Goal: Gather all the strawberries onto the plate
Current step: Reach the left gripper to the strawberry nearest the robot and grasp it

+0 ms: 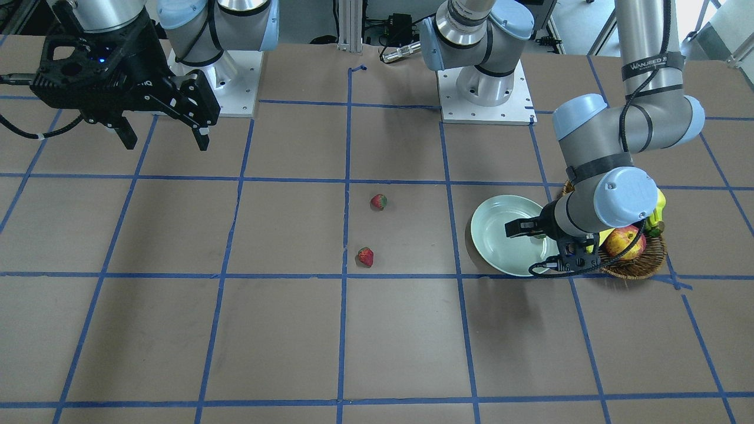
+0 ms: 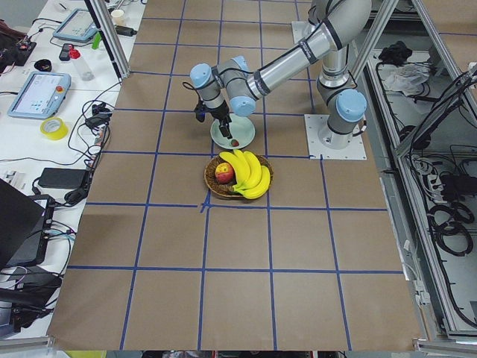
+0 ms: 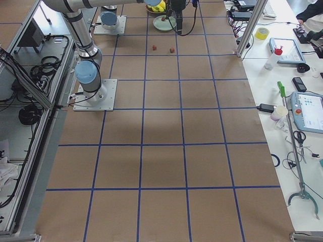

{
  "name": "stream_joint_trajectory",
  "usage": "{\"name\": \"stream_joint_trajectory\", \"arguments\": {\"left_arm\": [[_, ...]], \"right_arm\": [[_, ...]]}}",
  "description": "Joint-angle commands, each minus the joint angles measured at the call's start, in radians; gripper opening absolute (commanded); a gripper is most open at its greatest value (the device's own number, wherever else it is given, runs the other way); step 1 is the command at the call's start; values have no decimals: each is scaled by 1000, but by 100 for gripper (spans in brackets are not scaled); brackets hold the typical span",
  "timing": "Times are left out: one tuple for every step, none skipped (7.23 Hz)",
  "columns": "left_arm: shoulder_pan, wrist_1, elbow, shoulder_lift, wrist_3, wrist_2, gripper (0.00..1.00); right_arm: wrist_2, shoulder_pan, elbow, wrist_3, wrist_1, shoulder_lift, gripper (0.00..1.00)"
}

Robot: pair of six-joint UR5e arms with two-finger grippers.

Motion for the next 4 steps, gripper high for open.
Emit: {"name": "stream_joint_trajectory", "arguments": {"left_arm": [[-86, -5, 43, 4, -84, -106, 100], [-175, 4, 50, 5, -110, -112, 100], [-253, 8, 52, 12, -235, -112, 100], [-313, 48, 49, -4, -312, -116, 100]], "right_arm": [[2, 0, -1, 0, -2, 0, 100], [3, 2, 1, 2, -7, 0, 100], [3, 2, 1, 2, -5, 0, 100], [3, 2, 1, 2, -5, 0, 100]]}}
